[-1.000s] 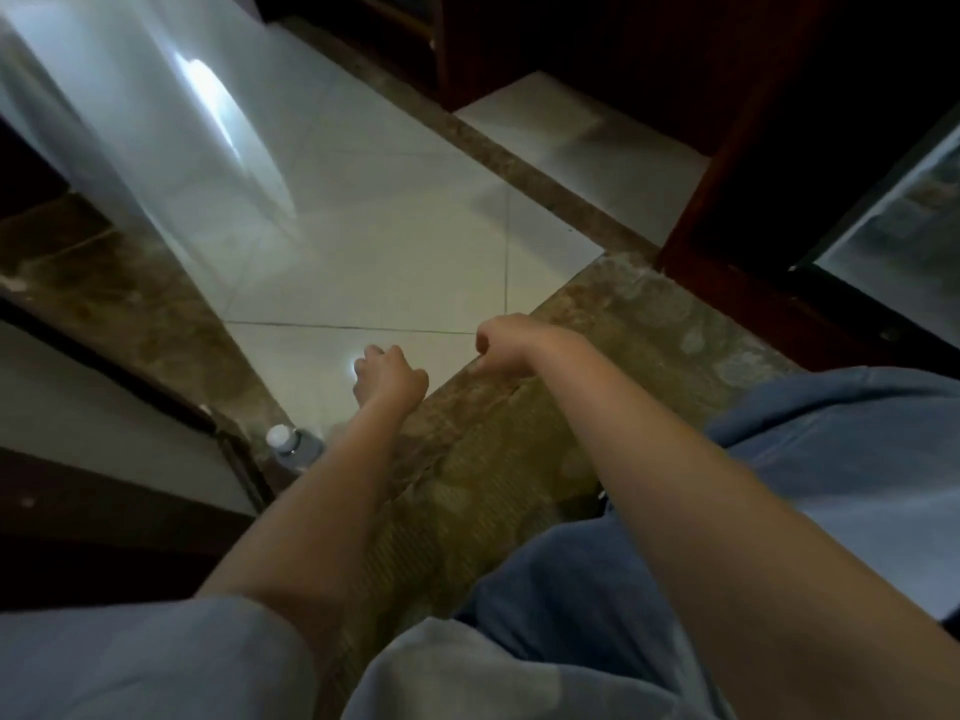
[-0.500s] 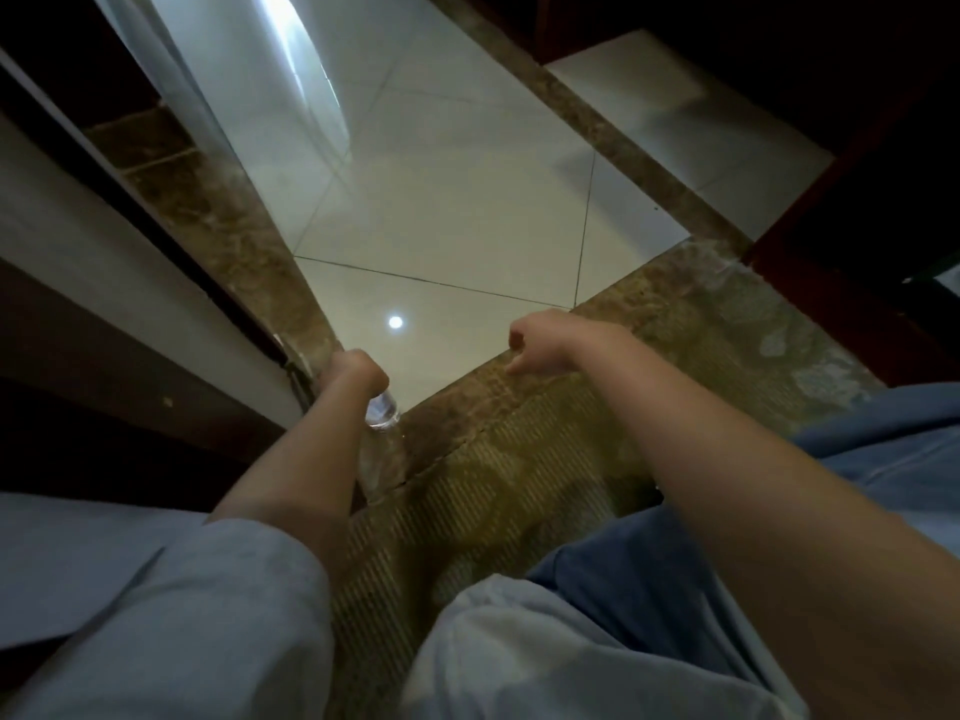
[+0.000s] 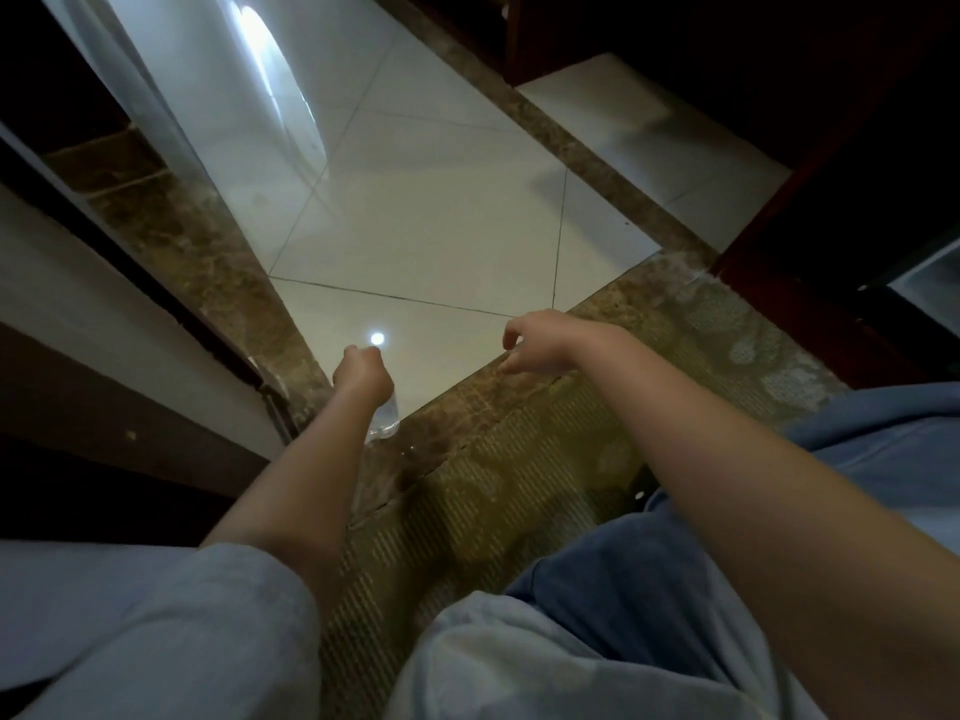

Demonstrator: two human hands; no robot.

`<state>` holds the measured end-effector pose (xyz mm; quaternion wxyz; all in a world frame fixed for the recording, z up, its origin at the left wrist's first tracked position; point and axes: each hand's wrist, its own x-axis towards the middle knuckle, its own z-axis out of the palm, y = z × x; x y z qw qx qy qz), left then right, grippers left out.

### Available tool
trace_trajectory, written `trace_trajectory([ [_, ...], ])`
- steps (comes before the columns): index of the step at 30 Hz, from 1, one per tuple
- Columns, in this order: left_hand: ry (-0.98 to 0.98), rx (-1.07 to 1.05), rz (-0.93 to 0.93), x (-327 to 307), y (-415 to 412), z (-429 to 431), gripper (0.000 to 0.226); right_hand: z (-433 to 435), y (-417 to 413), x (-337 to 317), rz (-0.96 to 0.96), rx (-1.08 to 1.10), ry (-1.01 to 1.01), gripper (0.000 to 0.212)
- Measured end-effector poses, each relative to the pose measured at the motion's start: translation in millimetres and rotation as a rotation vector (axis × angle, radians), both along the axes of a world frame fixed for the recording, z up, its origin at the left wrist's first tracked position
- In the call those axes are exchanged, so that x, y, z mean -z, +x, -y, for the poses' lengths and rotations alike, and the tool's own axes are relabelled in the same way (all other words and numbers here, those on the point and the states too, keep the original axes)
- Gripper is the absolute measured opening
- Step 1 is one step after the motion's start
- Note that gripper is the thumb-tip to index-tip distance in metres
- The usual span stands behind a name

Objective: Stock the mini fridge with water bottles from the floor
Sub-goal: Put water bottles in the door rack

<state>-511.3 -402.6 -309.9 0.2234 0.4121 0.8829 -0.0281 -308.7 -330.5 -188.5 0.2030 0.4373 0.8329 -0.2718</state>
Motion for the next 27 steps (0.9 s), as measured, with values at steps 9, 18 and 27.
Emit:
trace_trajectory([
  [9,0.163,0.232,0.061,-84,69,-92,0.028,-34,73,-30,-0.194,0.289,-0.015,0.044],
  [18,0.375,0.630,0.023,-185,200,-172,0.037,-70,175,-84,-0.275,0.508,0.219,0.043],
  [27,0.639,0.850,0.255,-272,346,-196,0.027,-69,315,-114,-0.517,0.913,0.268,0.069],
])
